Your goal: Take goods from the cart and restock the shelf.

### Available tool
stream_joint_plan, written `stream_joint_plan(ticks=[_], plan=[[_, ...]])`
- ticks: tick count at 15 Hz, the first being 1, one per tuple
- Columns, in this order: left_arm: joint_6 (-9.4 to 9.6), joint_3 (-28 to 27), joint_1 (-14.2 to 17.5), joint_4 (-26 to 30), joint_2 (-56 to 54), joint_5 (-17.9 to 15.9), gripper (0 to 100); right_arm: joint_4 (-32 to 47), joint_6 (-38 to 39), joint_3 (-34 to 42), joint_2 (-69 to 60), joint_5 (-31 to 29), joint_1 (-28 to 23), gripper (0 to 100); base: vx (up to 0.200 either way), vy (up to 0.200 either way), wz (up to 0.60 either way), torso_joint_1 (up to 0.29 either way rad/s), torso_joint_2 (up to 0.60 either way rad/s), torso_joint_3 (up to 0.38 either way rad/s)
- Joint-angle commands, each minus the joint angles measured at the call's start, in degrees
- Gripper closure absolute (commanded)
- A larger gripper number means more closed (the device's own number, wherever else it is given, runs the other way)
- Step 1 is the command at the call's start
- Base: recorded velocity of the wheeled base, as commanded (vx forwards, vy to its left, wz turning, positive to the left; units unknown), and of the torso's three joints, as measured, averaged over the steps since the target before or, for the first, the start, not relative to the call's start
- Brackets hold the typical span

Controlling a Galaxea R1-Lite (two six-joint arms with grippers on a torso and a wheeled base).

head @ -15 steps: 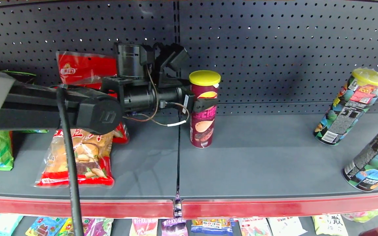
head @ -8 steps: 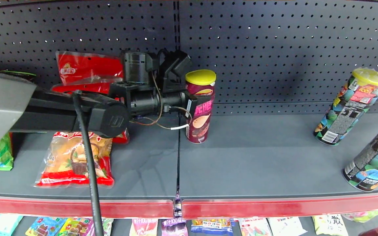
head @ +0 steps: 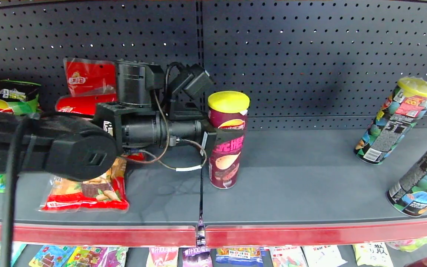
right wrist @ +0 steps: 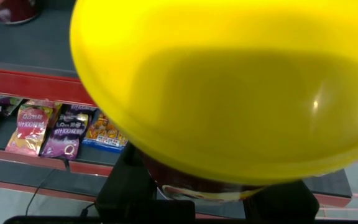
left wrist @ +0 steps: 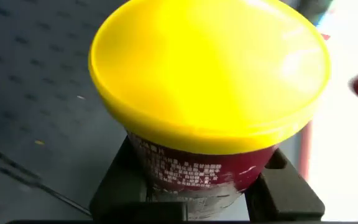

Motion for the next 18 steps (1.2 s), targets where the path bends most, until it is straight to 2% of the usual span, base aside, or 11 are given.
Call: stream_joint_plan(ticks=[1,2,3,10,15,18], plan=[[-1.19,5.49,-2.97,-0.12,-7.0,-0.22,100,-0.01,-0.01,-0.08,0.32,0.06,0.02,100,0.0,0.0,0.0,0.0,0.0,0.0],[-2.77,6.98,-5.17,-0.21,-8.32,0.39,100,-0.01,-0.01,0.0,0.32,0.06,0.02,100,0.0,0.0,0.0,0.0,0.0,0.0],[-3.04,8.13,-6.05,-0.39,-8.59,0.92,100,-0.01,-0.01,-0.08,0.32,0.06,0.02,100,0.0,0.0,0.0,0.0,0.0,0.0],[-3.21,9.01,-5.87,-3.73,-5.95,0.92,100,-0.01,-0.01,-0.08,0.58,0.68,0.02,100,0.0,0.0,0.0,0.0,0.0,0.0],[-2.86,12.79,-5.87,-7.51,-5.42,0.65,100,-0.01,-0.01,-0.08,0.58,0.68,0.02,100,0.0,0.0,0.0,0.0,0.0,0.0],[-2.77,13.14,-5.87,-8.56,-5.51,0.57,100,-0.01,-0.01,-0.08,0.84,0.76,0.02,100,0.0,0.0,0.0,0.0,0.0,0.0]])
